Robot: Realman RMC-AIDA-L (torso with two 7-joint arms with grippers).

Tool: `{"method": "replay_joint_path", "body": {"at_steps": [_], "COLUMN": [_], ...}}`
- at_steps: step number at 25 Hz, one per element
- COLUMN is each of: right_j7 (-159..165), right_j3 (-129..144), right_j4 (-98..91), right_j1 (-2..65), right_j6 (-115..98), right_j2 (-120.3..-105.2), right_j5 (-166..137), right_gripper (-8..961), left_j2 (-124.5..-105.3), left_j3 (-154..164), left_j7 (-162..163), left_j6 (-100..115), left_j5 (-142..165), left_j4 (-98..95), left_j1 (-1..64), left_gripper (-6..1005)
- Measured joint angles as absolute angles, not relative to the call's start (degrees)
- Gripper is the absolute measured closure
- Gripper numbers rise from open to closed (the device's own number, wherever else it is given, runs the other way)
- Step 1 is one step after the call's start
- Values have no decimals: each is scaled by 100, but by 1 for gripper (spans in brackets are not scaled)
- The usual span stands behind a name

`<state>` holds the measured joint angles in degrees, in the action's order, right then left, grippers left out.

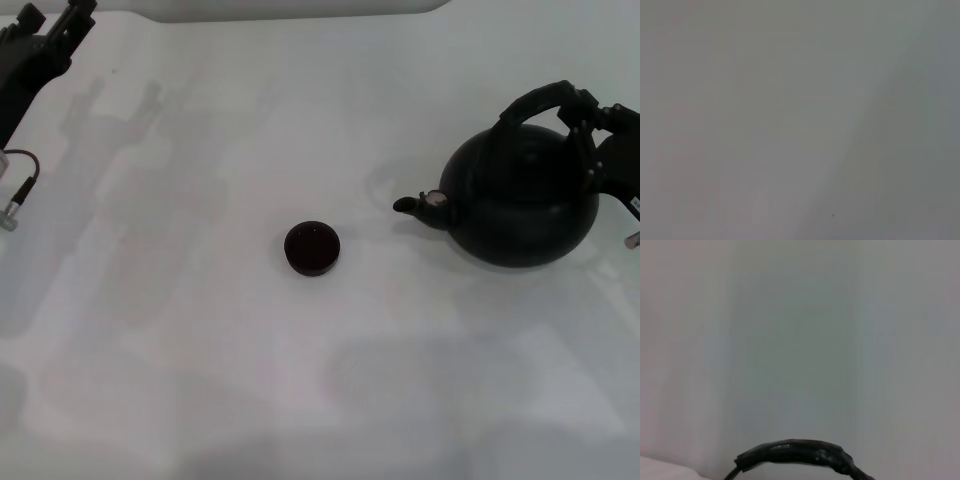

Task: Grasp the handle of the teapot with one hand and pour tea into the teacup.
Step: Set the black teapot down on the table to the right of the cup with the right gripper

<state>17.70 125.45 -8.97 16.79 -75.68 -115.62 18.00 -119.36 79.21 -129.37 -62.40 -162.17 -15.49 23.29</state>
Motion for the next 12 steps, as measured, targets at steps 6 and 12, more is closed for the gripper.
{"method": "replay_joint_path", "body": {"at_steps": [6,12], "right_j7": [1829,2052], "right_j3": [12557,12568], "right_j4": [-933,-978], "right_j1": [1648,1571], "right_j6": [-7312,-7336], "right_j2": [-11567,-11573], "right_j5": [1823,1812], "right_gripper": [842,837], "left_j2": [-11936,-11928], "left_j3": [7898,7891], "left_j7": [-12937,-12937], "left_j6": [-6219,-6157], "left_j5": [-16215,-16215], "left_j4": [-1546,-1546], "left_j1": [2331,2338], "left_gripper": [134,133]}}
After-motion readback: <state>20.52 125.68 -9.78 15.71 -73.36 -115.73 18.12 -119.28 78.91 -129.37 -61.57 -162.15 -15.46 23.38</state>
